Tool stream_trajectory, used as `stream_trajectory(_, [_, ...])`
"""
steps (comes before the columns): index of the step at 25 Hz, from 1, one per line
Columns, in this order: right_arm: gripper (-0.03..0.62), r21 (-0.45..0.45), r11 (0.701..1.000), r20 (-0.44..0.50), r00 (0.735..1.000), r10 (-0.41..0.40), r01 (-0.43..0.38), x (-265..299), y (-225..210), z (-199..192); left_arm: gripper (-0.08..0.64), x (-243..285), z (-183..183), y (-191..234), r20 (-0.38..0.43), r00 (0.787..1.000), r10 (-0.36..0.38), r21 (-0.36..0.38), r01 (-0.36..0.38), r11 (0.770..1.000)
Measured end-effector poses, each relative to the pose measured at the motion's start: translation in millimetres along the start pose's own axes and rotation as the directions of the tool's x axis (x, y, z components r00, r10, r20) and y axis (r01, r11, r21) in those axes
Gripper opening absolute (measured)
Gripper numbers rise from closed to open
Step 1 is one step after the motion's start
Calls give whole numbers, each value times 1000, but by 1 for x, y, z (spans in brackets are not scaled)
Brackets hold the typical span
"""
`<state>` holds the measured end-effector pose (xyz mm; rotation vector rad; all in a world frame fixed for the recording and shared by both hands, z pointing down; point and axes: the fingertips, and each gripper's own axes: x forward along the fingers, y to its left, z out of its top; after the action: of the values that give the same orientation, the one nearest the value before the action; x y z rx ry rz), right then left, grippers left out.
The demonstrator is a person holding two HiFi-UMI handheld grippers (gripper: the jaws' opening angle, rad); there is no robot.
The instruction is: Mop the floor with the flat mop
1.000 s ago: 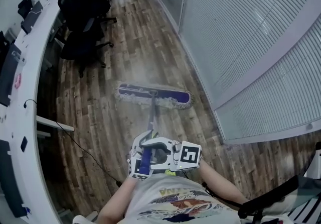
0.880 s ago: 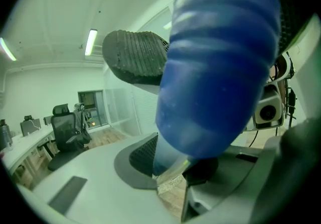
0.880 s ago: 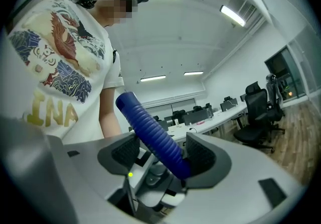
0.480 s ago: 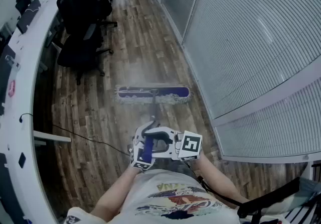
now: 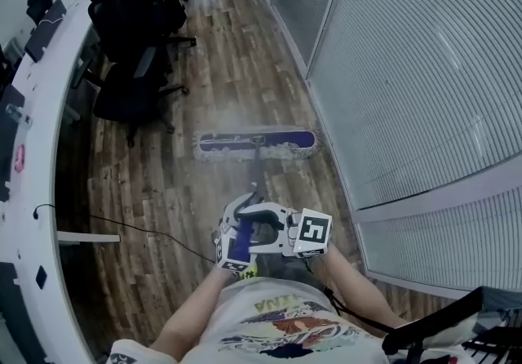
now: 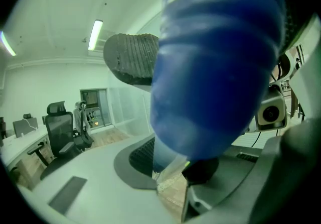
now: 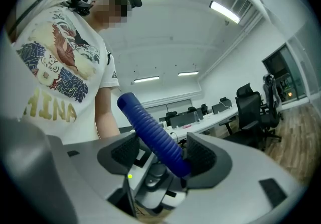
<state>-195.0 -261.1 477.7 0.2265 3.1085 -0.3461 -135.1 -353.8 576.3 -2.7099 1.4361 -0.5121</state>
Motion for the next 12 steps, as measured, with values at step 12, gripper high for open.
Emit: stream_trajectory(12, [278,15,992,9,992,125,-125,-86,-268,53,75,252,34,140,-47,991,123,-19,-124,992])
